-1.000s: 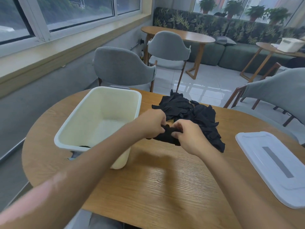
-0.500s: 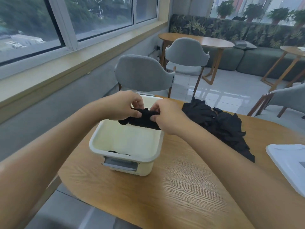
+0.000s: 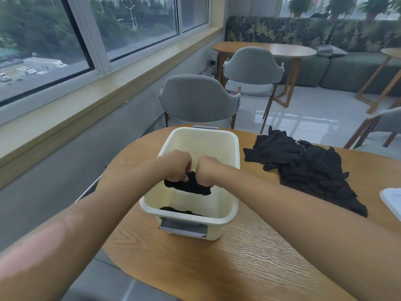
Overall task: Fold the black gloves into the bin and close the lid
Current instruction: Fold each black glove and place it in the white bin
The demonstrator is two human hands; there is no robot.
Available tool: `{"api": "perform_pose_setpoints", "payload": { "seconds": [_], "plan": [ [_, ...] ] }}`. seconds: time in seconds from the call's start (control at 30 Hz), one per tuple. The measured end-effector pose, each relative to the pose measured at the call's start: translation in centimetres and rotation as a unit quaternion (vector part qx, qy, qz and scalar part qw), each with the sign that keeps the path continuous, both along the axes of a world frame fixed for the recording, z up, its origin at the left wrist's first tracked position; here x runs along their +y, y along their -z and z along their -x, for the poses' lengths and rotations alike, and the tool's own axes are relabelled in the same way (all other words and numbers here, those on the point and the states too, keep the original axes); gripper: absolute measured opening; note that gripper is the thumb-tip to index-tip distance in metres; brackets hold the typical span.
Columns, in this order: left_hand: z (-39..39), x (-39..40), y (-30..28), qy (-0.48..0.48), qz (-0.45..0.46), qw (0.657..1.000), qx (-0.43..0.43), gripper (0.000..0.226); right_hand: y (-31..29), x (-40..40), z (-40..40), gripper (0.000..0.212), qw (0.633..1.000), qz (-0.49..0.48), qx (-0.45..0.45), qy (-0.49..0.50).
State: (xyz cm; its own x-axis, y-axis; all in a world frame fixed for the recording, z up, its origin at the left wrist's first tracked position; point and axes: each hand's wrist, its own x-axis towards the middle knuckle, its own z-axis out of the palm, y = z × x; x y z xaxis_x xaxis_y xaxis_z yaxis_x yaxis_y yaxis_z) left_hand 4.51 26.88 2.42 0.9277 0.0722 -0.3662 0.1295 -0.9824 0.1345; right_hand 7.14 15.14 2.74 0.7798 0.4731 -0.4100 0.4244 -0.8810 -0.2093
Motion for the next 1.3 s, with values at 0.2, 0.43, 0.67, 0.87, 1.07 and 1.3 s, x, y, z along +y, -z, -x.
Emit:
{"api": "perform_pose_setpoints", "payload": {
  "seconds": [0.2, 0.43, 0.67, 0.87, 1.07, 1.3],
  "plan": [
    [-1.4, -0.5, 2.8, 0.061, -0.064, 0.991, 0.1, 0.036, 2.3, 0.9, -0.7, 0.015, 0.991, 0.072, 0.114, 0.001],
    [-1.1, -0.7, 4.5, 0.079, -0.055, 0.983, 0.153, 0.044, 4.0, 1.9, -0.2, 0.036, 0.974, 0.16, 0.155, -0.03],
    [-1.1, -0.7, 4.8, 0.074, -0.093, 0.985, 0.123, 0.045, 4.4, 1.6, -0.5, 0.039, 0.971, 0.149, 0.188, 0.009],
    [-0.6, -0.9, 4.3, 0.089, -0.123, 0.983, 0.108, 0.043, 2.9, 0.7, 0.2, 0.044, 0.976, 0.123, 0.177, -0.019],
    [0.8, -1.2, 0.5, 0.084, -0.087, 0.991, 0.064, 0.035, -1.6, -0.5, 0.0, 0.042, 0.99, 0.083, 0.032, -0.106],
    [1.6, -3.1, -5.5, 0.091, -0.075, 0.993, -0.005, 0.035, -7.5, -4.5, -2.6, 0.028, 0.991, -0.042, -0.103, -0.08]
  ]
}}
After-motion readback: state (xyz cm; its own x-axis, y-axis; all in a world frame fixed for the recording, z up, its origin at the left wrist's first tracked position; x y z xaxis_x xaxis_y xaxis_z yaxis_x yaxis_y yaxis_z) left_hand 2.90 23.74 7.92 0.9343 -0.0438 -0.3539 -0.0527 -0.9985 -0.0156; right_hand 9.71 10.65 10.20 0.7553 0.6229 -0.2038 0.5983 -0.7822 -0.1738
